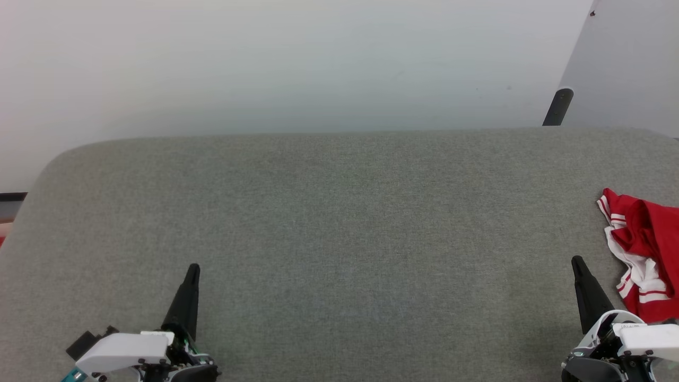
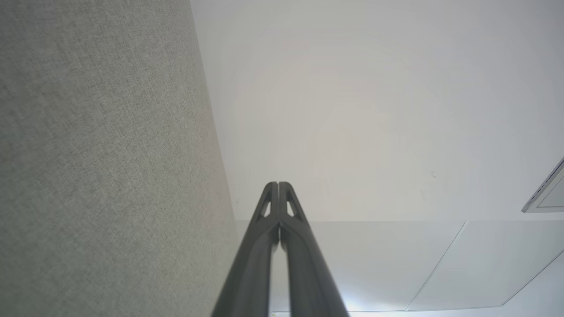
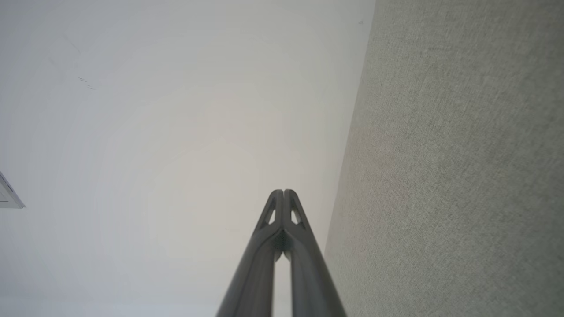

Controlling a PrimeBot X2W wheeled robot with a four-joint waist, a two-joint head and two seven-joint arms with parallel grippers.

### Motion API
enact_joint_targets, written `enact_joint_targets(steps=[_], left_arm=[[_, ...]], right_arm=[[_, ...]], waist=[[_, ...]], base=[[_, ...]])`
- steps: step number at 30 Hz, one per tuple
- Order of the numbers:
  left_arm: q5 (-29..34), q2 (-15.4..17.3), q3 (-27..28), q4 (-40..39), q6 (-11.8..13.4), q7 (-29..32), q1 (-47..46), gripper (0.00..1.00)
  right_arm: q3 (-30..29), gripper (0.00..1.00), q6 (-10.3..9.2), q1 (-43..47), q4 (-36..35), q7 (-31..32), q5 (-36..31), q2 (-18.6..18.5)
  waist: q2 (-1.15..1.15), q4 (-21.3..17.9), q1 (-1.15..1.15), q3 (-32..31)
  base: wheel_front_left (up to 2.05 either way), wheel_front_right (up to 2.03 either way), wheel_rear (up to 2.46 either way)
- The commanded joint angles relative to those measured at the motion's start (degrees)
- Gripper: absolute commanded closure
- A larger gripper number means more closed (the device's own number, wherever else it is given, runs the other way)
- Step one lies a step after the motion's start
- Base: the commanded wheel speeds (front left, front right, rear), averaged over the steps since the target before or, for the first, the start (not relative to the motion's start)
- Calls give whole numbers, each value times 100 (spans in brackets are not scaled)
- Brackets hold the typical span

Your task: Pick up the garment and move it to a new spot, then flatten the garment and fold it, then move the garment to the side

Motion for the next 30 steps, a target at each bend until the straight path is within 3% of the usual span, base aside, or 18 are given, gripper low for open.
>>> enact_joint_targets(steps=[1, 30], left_arm=[[-19, -2, 14, 6, -34, 12, -47, 100], [-19, -2, 14, 5, -34, 11, -47, 100]], right_arm=[[-4, 100, 2, -16, -1, 6, 29, 17], [-3, 100, 2, -16, -1, 5, 29, 17]], waist=[[0, 0, 0, 0], [0, 0, 0, 0]], base=[[0, 0, 0], [0, 0, 0]])
